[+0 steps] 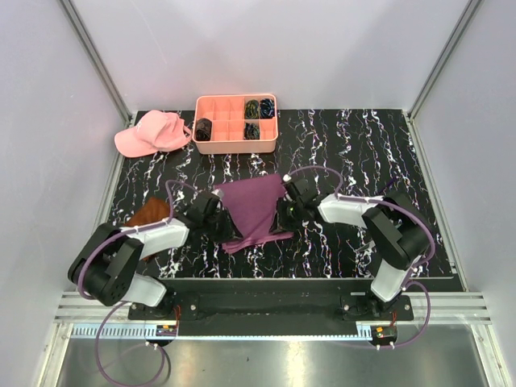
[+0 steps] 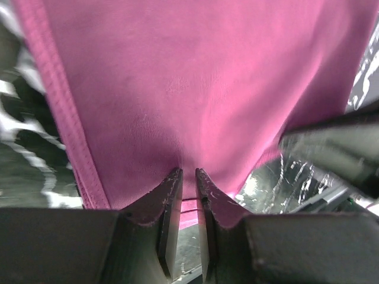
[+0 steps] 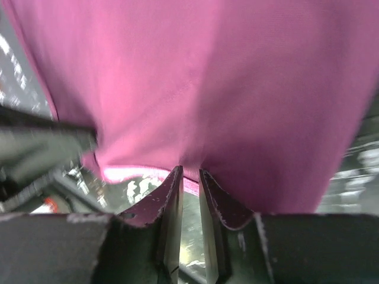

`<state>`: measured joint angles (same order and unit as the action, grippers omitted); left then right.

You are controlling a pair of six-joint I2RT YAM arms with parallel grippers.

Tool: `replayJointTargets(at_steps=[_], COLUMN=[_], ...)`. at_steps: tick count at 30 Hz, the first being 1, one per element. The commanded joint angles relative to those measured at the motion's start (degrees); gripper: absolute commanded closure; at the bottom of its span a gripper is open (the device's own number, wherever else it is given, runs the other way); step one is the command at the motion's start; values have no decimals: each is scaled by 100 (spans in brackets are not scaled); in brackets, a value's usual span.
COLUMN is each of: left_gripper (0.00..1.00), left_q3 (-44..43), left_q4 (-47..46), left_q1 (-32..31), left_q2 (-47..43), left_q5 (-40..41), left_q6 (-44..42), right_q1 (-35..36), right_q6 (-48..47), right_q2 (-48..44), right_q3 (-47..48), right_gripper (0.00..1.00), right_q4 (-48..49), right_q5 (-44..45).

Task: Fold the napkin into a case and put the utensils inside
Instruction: Rotate the square-folded napkin at the center of the board.

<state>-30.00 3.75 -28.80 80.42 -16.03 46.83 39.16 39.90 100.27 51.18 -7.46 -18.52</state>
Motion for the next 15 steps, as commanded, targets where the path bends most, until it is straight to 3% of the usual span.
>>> replayJointTargets(at_steps=[1, 4, 5, 7, 11, 15], left_gripper=[78, 79, 78, 75, 59, 51], left_q3=[302, 100, 82, -40, -961, -1403], left_q4=[-357, -497, -602, -770, -569, 632], left_q1=[-669, -1329, -1600, -1891, -2288, -2192], left_q2=[280, 386, 352, 351, 597, 10], left_q5=[22, -58, -32, 4, -286, 231], left_q6=[616, 1029, 1126, 1337, 1154, 565], right_q1=[-373, -488, -505, -584, -708, -708], right_q6=[-1088, -2019, -2439, -2741, -2796, -2049], right_q2=[18, 291, 448, 616, 1029, 583], right_q3=[400, 1040, 1226, 1830, 2905, 3022], right_gripper=[73, 69, 68, 68, 61, 46], right_q4=[-544, -1107, -1343, -1486, -1853, -2128], right_q5=[1147, 1824, 2435, 2661, 1707, 1176])
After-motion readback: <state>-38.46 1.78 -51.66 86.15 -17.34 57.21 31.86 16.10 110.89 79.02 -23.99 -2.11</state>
